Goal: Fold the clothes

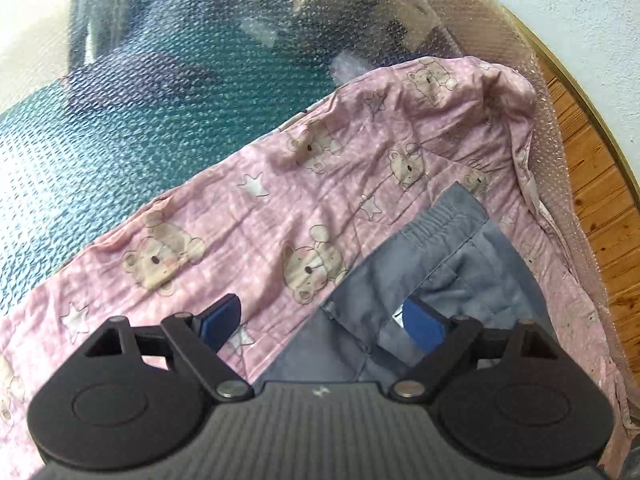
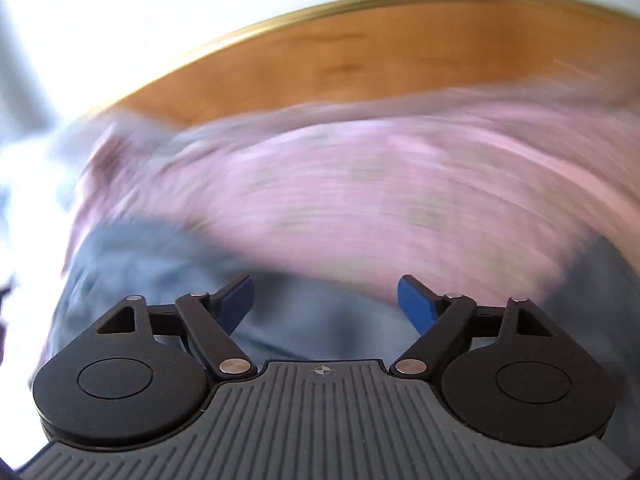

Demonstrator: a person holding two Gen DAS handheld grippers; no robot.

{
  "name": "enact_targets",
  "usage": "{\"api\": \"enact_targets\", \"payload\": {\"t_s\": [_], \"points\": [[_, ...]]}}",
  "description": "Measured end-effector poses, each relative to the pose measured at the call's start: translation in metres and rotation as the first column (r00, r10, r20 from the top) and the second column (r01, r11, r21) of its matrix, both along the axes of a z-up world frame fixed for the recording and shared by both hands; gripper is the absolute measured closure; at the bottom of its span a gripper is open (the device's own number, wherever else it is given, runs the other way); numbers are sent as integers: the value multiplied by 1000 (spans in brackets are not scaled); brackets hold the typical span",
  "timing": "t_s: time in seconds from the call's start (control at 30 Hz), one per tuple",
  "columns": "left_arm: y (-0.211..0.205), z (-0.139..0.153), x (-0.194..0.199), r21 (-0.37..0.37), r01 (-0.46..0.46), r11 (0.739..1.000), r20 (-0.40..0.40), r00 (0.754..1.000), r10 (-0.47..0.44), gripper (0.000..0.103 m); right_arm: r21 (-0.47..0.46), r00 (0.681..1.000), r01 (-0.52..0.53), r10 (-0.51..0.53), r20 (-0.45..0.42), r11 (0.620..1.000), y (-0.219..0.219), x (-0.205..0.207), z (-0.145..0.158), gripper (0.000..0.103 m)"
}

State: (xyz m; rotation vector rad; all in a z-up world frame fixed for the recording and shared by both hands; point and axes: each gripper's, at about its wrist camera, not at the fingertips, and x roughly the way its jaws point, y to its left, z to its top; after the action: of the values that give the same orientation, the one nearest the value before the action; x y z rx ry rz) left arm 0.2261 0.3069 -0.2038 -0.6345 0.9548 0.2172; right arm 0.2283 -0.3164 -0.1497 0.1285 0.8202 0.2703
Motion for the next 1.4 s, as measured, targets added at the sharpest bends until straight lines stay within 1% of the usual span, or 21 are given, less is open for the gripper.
{"api": "enact_targets", "payload": {"t_s": [0.1,0.2,0.3,0.37,0.4,0.43,0.47,0.53,0.6,0.63,0.67,0.77,0.83,0.9,0.97,1.07,1.1,1.2,1.23,1.33,1.4], "points": [[-15,2,-8,-65,43,997,53,998,-40,14,-110,953,-299,302,7,948,104,55,4,12],[-28,-6,-34,-146,50,988,69,997,-41,14,-251,842,-525,539,-15,813,208,90,-9,11],[-34,-21,-73,-194,42,980,62,998,-31,18,-322,731,-666,674,-105,673,279,105,-37,15],[-31,-36,-100,-234,13,972,35,999,-5,18,-356,668,-728,723,-176,586,317,115,-56,43],[-27,-46,-111,-249,-12,968,10,1000,15,18,-377,666,-732,714,-216,568,327,122,-63,79],[-23,-55,-120,-259,-44,965,-15,999,41,18,-396,663,-736,703,-256,549,336,129,-70,93],[-19,-64,-128,-267,-77,961,-40,997,69,19,-412,683,-717,687,-250,563,339,136,-65,101],[-9,-72,-140,-283,-96,954,-15,995,96,23,-397,759,-626,641,-114,671,330,141,-20,103],[-3,-73,-142,-274,-108,956,-10,994,109,25,-254,758,-608,645,94,752,310,97,55,103],[-2,-73,-141,-258,-113,959,-11,993,114,25,-196,737,-624,653,174,756,303,67,80,103],[-4,-72,-139,-240,-116,964,-16,993,115,25,-175,718,-651,674,177,739,302,40,79,103],[-9,-68,-132,-188,-120,975,-32,993,116,25,-185,711,-696,702,-39,694,310,-17,3,103],[-13,-60,-130,-162,-98,982,-45,995,92,25,-238,700,-705,709,-84,668,313,-59,-33,103],[-18,-49,-134,-155,-85,984,-42,996,80,26,-267,714,-687,696,-75,675,311,-88,-44,102],[-23,-28,-140,-146,-78,986,-10,997,77,25,-271,737,-661,673,-58,700,304,-107,-51,102],[-35,4,-143,-123,-49,991,45,997,55,25,-242,764,-630,644,-26,738,295,-124,-57,63],[-40,15,-143,-114,-36,993,64,997,44,24,-230,771,-622,637,-11,749,289,-129,-54,45],[-58,43,-135,-94,8,996,131,991,5,22,-139,835,-543,550,18,828,257,-132,-38,35],[-64,53,-130,-94,18,995,157,988,-3,22,-94,869,-491,494,14,866,239,-131,-33,29],[-77,74,-117,-116,47,992,226,974,-20,17,83,972,-230,233,-38,970,157,-121,-24,28],[-86,77,-104,-156,81,984,228,973,-44,10,217,994,5,19,-107,976,87,-114,-24,26]]}}
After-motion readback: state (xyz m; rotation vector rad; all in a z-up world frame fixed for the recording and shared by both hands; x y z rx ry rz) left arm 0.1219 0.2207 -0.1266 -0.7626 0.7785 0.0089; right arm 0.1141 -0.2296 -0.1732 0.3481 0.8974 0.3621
